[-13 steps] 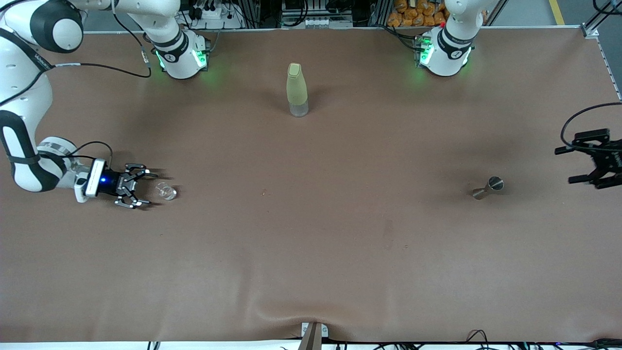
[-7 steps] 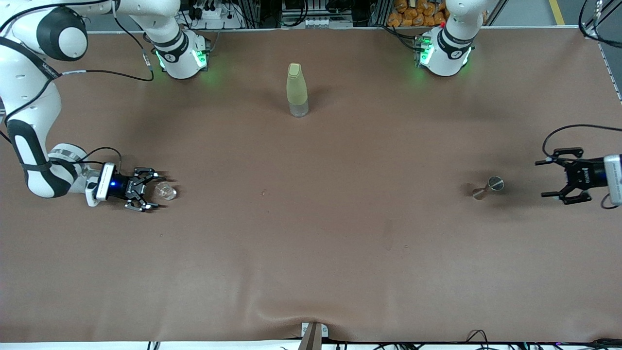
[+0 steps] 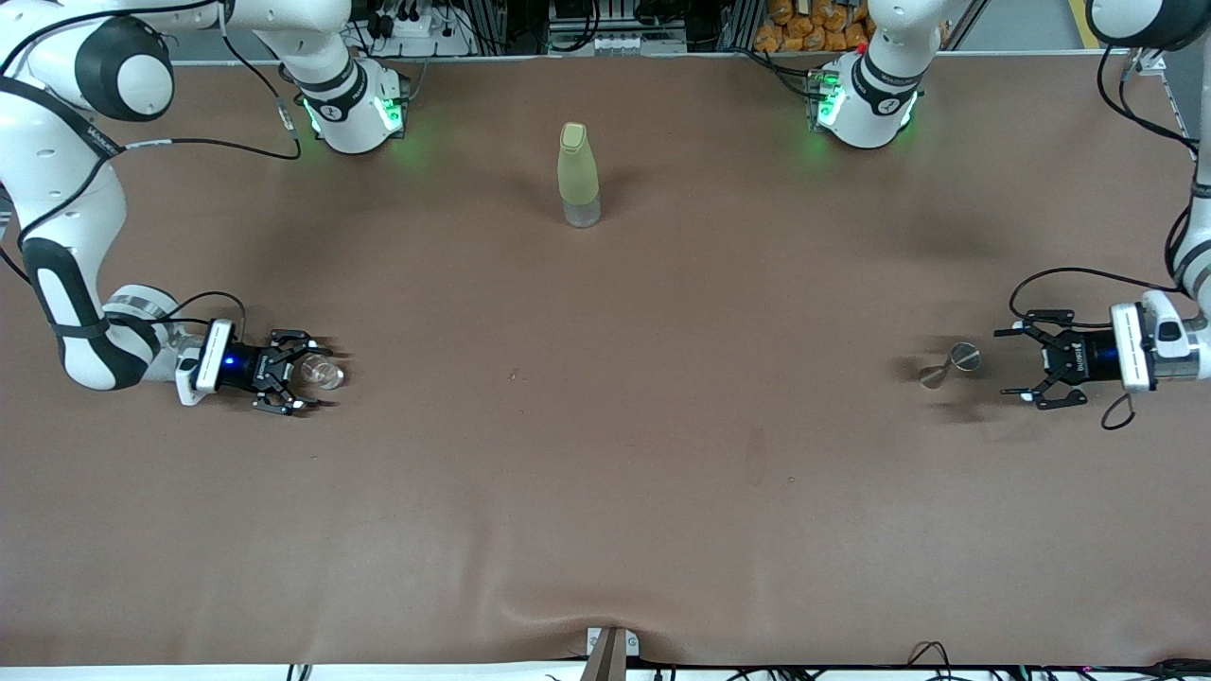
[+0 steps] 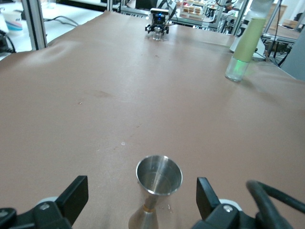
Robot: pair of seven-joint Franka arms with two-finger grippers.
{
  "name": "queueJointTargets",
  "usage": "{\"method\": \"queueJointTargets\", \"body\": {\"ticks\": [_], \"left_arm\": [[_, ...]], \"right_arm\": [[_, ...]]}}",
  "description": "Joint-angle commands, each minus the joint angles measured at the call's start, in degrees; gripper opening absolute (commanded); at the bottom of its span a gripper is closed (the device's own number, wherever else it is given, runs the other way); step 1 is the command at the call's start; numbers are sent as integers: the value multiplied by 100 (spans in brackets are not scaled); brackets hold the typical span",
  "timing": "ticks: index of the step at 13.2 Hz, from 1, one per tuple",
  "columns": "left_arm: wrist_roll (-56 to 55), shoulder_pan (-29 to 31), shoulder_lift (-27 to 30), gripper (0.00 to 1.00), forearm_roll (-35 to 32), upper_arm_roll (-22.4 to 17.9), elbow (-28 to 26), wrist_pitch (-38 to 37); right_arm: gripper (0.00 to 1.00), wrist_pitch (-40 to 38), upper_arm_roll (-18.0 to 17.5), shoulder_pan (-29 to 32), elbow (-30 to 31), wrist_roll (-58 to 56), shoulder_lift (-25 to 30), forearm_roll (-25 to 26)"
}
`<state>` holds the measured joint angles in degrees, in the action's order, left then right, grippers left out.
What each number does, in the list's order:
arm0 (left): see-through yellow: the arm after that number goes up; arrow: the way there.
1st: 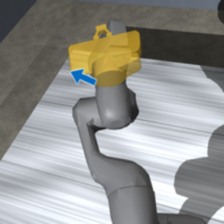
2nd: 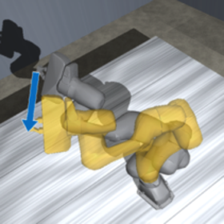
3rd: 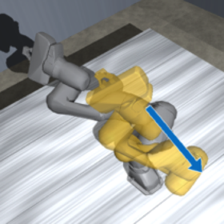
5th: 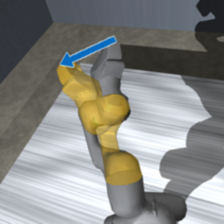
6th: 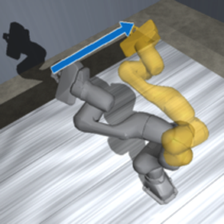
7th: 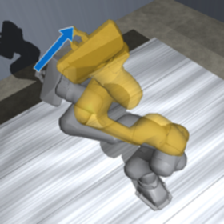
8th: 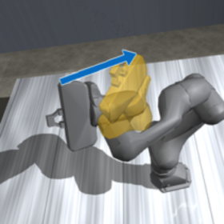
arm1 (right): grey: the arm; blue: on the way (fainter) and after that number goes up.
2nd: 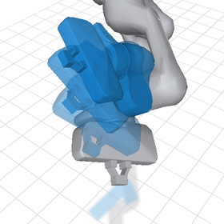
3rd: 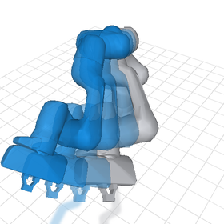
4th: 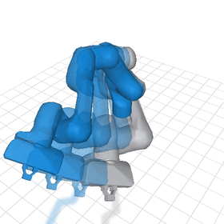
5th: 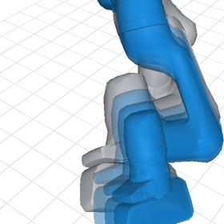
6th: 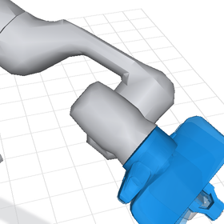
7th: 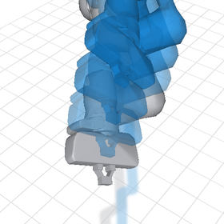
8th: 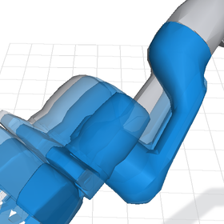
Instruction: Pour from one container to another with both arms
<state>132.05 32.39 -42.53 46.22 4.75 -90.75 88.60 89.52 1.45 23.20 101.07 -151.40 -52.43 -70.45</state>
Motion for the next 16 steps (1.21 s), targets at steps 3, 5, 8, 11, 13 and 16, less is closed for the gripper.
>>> {"method": "queueJointTargets", "body": {"ticks": [3, 5, 8, 11, 13, 16], "left_arm": [[734, 171, -475, 100, 151, 26, 66, 43], [796, 171, -572, 100, 177, 26, 66, 52], [910, 162, -721, 100, 309, 26, 48, 52], [910, 101, -739, 100, 423, 35, 39, 52], [919, 92, -853, 100, 484, 52, 39, 52], [937, 57, -976, 95, 590, 96, 48, 61]], "right_arm": [[93, -57, -22, 70, -113, -12, -109, -92], [67, -57, -22, 79, -113, -65, -118, -92], [53, -57, -22, 97, -113, -82, -144, -92], [50, -66, -22, 105, -113, -82, -144, -92], [47, -57, -22, 114, -122, -74, -144, -83], [21, -75, -31, 105, -131, -82, -136, -83]]}}
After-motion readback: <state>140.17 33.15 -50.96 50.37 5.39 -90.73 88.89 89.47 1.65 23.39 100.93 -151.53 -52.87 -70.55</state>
